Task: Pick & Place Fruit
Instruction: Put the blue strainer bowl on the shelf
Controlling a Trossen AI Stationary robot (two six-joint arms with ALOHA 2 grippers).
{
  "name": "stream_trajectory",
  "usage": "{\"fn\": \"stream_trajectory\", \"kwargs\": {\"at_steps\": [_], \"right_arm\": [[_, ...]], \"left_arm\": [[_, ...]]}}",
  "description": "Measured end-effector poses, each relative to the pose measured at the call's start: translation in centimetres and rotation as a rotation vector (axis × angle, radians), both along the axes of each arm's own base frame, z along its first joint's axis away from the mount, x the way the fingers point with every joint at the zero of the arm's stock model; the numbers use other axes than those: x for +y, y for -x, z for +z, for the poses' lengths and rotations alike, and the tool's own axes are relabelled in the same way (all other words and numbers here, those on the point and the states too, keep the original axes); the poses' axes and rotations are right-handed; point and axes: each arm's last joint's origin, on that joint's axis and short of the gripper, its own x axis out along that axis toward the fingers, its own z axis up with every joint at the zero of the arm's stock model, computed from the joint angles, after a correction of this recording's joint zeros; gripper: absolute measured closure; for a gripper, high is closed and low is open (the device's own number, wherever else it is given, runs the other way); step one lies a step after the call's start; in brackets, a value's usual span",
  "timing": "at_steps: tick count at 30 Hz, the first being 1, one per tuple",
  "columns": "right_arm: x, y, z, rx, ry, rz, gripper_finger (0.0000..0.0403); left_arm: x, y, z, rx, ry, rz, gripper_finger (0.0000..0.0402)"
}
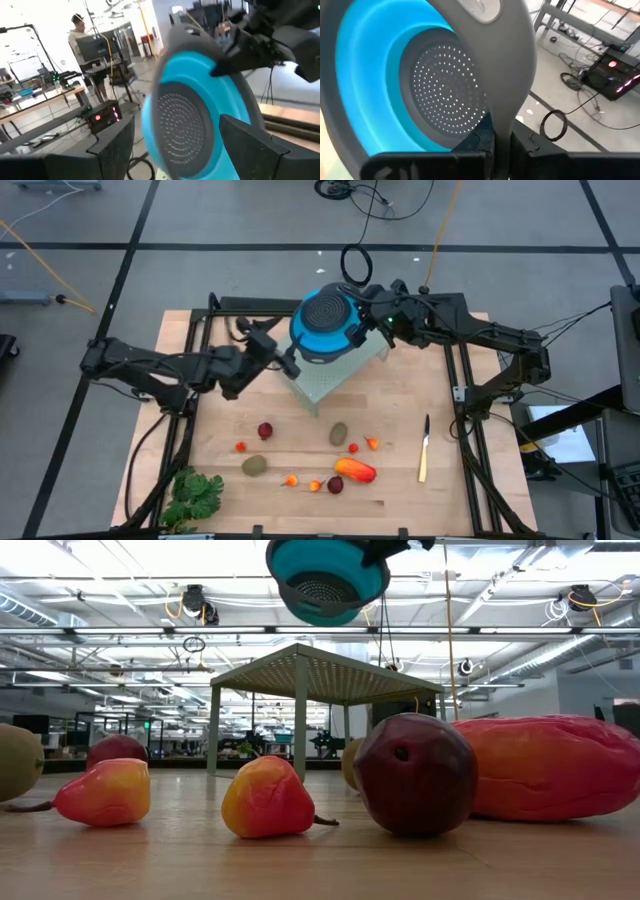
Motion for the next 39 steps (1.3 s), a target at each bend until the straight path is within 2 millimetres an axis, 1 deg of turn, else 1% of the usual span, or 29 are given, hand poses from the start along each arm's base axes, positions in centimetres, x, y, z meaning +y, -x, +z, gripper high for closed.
{"fn": "stream_trajectory", "kwargs": {"at_steps": [4, 8, 11, 15, 18, 21, 28, 32, 35, 37, 39], "right_arm": [[0.5, 0.0, 0.0, 0.016, 0.037, -0.016, 0.0393], [1.2, -0.1, 0.1, 0.024, 0.060, -0.012, 0.0393], [1.7, -0.2, 0.1, 0.025, 0.061, 0.005, 0.0393], [2.1, -0.2, 0.1, 0.027, 0.073, 0.003, 0.0393], [2.3, -0.2, 0.2, 0.036, 0.098, -0.002, 0.0393], [2.5, -0.4, 0.4, 0.020, 0.107, 0.008, 0.0393], [3.0, -0.5, 0.5, 0.019, 0.121, 0.030, 0.0393], [3.1, -0.5, 0.4, 0.025, 0.125, 0.027, 0.0393], [3.1, -0.4, 0.4, 0.034, 0.125, 0.025, 0.0393], [3.1, -0.4, 0.4, 0.034, 0.123, 0.023, 0.0388], [3.1, -0.4, 0.4, 0.028, 0.117, 0.032, 0.0379]], "left_arm": [[0.0, -1.4, 0.4, 0.066, 0.011, 0.094, 0.0110], [0.2, -2.9, 0.0, 0.094, 0.011, 0.141, 0.0110], [0.4, -3.3, 0.1, 0.092, 0.013, 0.154, 0.0110], [0.5, -3.3, -0.1, 0.074, 0.034, 0.157, 0.0111], [0.5, -3.3, -0.1, 0.059, 0.050, 0.157, 0.0125], [0.5, -3.3, -0.3, 0.059, 0.062, 0.152, 0.0157], [0.7, -3.2, -0.6, 0.041, 0.107, 0.145, 0.0257], [1.1, -3.3, -0.7, 0.022, 0.129, 0.134, 0.0321], [1.2, -3.2, -0.6, 0.005, 0.144, 0.133, 0.0377], [1.3, -3.3, -0.6, -0.014, 0.158, 0.135, 0.0391], [1.2, -3.3, -0.6, -0.023, 0.169, 0.120, 0.0389]]}}
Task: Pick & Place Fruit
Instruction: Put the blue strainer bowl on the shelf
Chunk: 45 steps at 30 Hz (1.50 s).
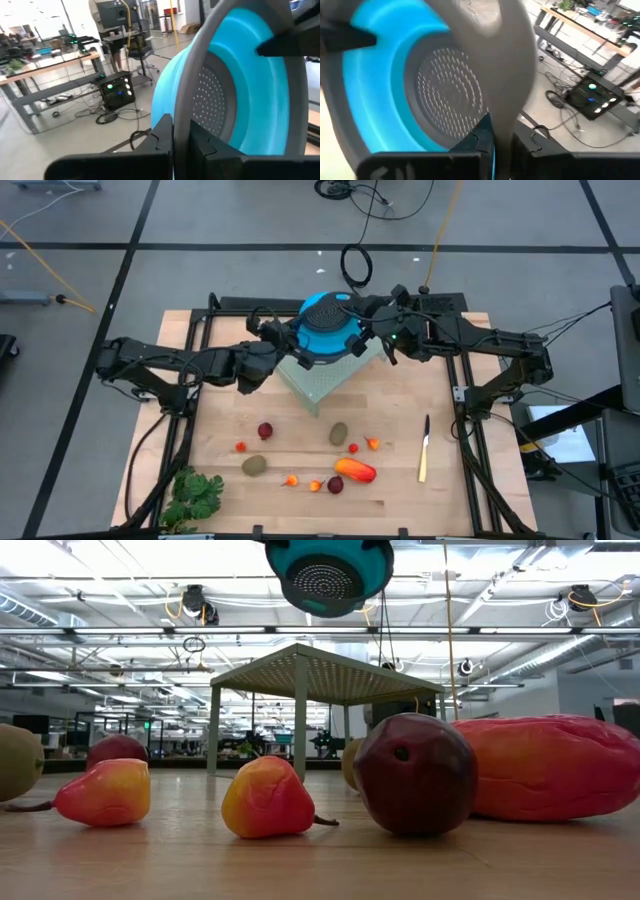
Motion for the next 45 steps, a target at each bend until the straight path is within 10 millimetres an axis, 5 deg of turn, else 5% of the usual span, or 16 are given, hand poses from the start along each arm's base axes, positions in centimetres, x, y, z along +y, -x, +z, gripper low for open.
{"fn": "stream_trajectory", "kwargs": {"at_steps": [17, 32, 45], "right_arm": [[0.5, -0.1, 0.0, -0.003, -0.043, 0.083, 0.0358], [0.9, 0.4, -0.2, 0.044, -0.026, 0.068, 0.0281], [1.5, 3.4, 0.6, 0.104, -0.050, 0.096, 0.0280]], "left_arm": [[0.7, 0.3, 0.1, 0.018, -0.001, 0.010, 0.0398], [2.8, 1.4, -0.1, 0.099, -0.010, 0.110, 0.0399], [5.2, 6.1, 2.5, -0.012, 0.103, 0.107, 0.0399]]}}
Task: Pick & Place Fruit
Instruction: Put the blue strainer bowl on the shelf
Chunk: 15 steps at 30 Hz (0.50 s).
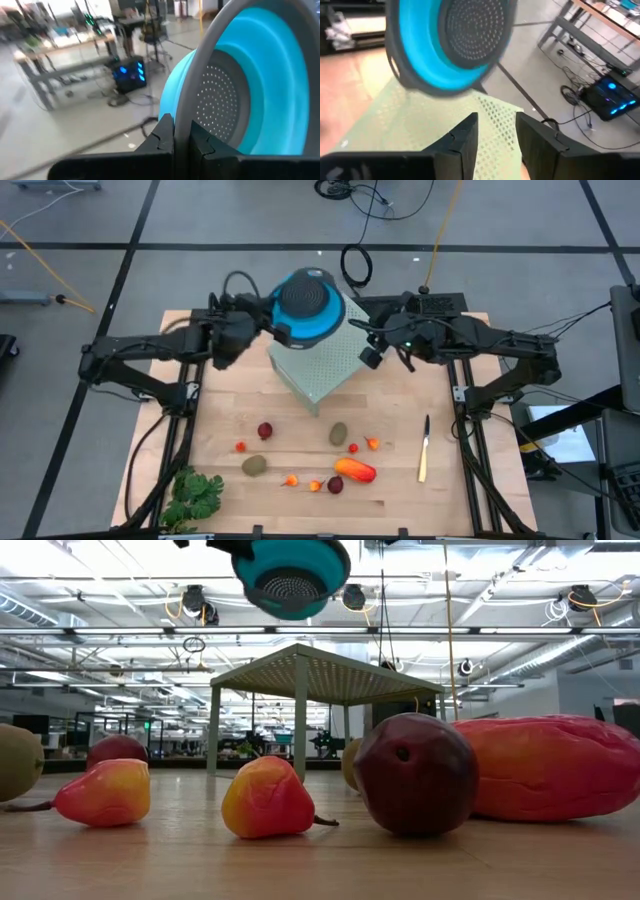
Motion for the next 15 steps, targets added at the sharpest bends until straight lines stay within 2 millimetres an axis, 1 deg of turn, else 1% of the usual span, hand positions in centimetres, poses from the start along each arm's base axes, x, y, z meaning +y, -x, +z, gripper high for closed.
{"fn": "stream_trajectory", "kwargs": {"at_steps": [6, 10, 15], "right_arm": [[0.8, 2.7, 1.2, 0.010, -0.015, 0.092, 0.0287], [1.3, 4.5, 1.8, 0.015, -0.047, 0.166, 0.0297], [1.7, 6.5, 2.5, -0.009, -0.112, 0.272, 0.0323]], "left_arm": [[1.7, 2.3, -0.2, -0.053, 0.174, -0.035, 0.0399], [2.5, 3.0, -0.6, -0.061, 0.277, -0.068, 0.0399], [3.2, 3.1, -0.8, -0.093, 0.392, -0.151, 0.0399]]}}
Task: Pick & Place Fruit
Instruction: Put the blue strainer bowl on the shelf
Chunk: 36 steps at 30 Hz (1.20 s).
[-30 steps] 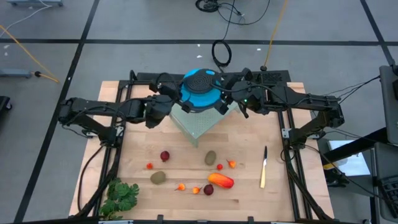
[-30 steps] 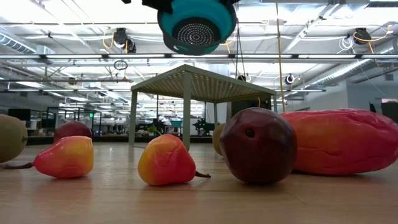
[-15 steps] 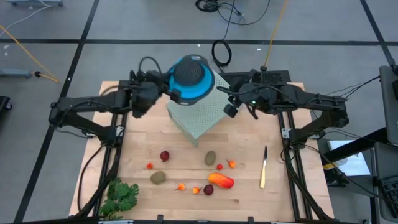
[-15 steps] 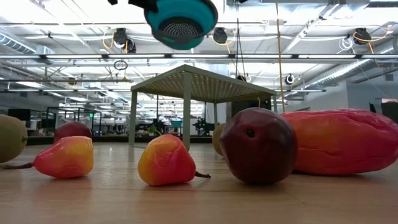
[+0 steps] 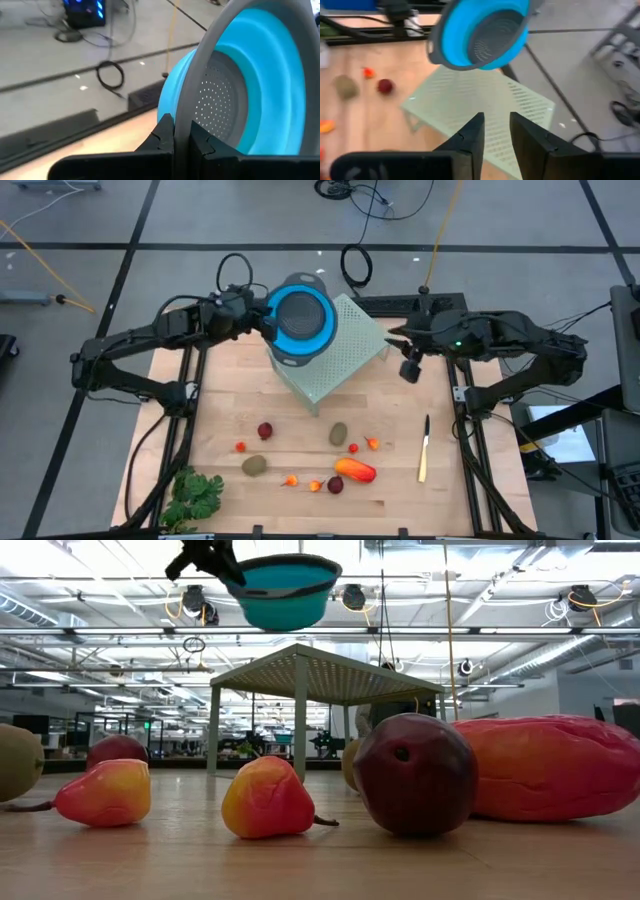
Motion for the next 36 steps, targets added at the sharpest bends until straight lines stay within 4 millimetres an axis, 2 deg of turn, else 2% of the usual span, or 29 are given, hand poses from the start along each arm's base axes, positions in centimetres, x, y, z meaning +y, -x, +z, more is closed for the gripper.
{"fn": "stream_trajectory", "kwargs": {"at_steps": [10, 16, 22, 28, 36], "right_arm": [[0.4, 2.7, 1.0, -0.042, -0.122, 0.178, 0.0399], [0.6, 3.2, 1.2, -0.049, -0.143, 0.256, 0.0402], [0.8, 3.7, 1.5, -0.056, -0.093, 0.358, 0.0402], [0.8, 5.8, 1.9, -0.135, -0.034, 0.452, 0.0402], [0.7, 8.8, -0.8, -0.295, 0.000, 0.477, 0.0403]], "left_arm": [[0.5, 0.3, -0.6, -0.025, 0.194, -0.122, 0.0399], [0.6, 0.4, -0.8, -0.046, 0.291, -0.177, 0.0399], [0.6, 0.4, -0.8, -0.093, 0.376, -0.179, 0.0399], [0.3, 0.0, -1.0, -0.131, 0.441, -0.142, 0.0399], [0.1, 0.0, -1.0, -0.176, 0.509, -0.096, 0.0399]]}}
